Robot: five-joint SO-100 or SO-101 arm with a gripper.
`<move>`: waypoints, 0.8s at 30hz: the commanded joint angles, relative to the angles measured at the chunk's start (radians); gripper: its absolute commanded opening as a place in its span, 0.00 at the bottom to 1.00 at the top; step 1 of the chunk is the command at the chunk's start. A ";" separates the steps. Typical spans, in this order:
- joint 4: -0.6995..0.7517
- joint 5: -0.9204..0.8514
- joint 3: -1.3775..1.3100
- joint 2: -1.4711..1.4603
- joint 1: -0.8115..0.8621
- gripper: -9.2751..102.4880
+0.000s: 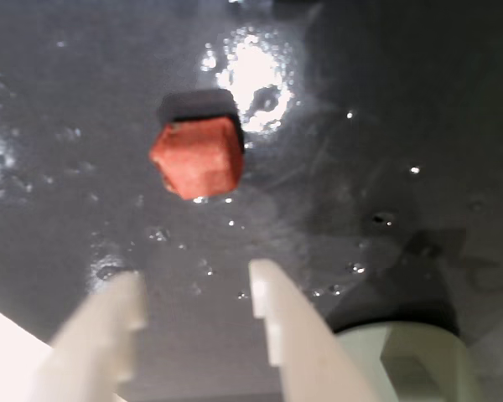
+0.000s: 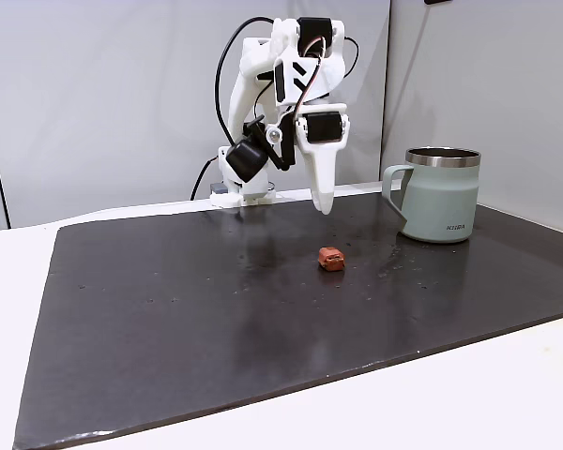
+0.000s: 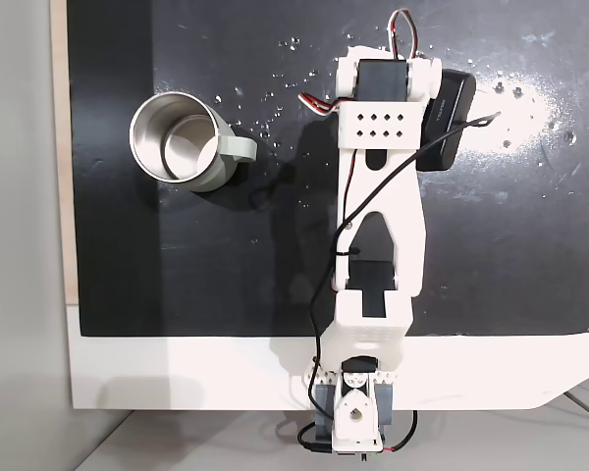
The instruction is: Grasp a cube and put it in the cup.
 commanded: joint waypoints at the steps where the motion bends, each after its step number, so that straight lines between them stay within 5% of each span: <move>1: 0.012 0.018 -0.084 0.015 -0.002 0.33; 24: 0.092 0.055 -0.241 -0.167 -0.006 0.35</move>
